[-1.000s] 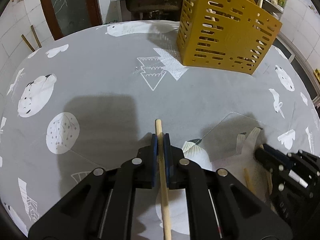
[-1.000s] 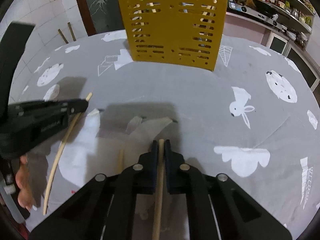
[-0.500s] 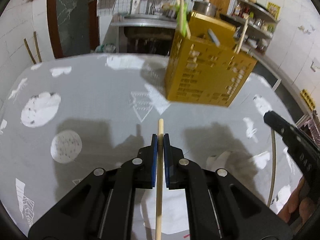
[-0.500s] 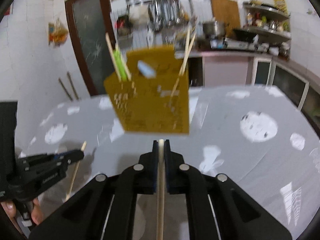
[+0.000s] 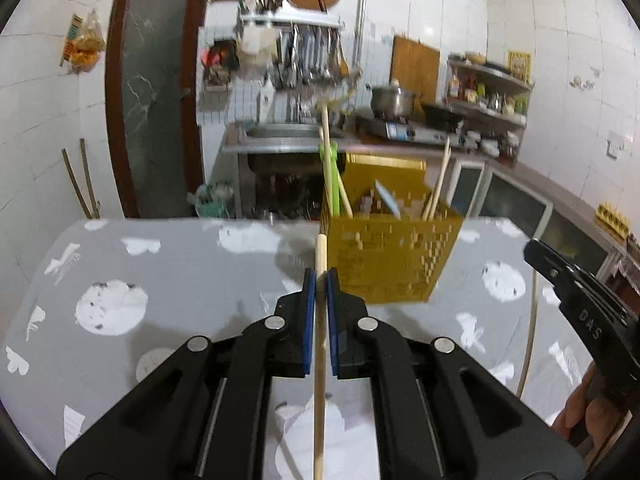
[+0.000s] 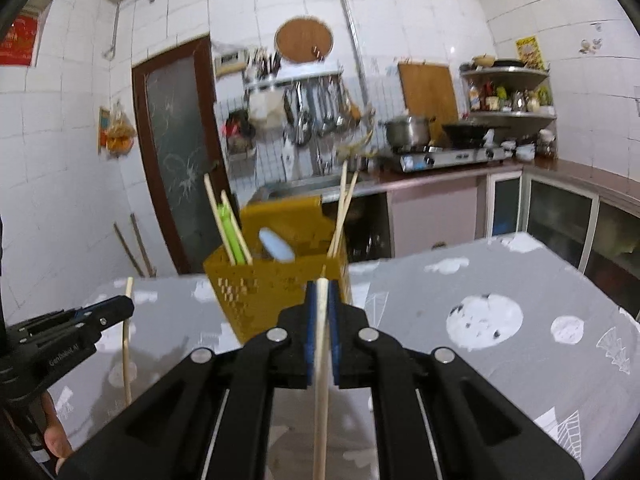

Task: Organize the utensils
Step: 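Lift both held chopsticks and carry them over the yellow holder, then lower both chopsticks into the holder and open both tools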

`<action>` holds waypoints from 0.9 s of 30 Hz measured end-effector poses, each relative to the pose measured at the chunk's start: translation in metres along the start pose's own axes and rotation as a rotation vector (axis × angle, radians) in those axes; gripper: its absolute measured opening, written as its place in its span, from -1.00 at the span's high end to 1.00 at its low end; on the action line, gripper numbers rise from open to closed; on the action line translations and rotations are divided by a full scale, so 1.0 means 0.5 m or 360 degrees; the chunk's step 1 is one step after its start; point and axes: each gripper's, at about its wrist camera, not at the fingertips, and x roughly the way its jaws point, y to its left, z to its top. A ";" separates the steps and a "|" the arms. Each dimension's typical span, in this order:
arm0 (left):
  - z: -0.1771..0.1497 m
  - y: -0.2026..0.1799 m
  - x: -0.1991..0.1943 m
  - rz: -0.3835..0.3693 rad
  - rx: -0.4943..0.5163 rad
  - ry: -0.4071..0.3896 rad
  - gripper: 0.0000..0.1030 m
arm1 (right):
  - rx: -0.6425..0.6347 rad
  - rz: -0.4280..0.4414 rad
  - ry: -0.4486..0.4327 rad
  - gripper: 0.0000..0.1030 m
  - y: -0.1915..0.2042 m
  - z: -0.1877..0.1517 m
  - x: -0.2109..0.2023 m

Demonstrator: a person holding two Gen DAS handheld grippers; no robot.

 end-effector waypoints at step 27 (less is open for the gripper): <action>0.273 -0.044 0.076 -0.0011 -0.0147 -0.0651 0.91 | 0.0053 0.0059 -0.0550 0.88 -0.007 0.295 0.130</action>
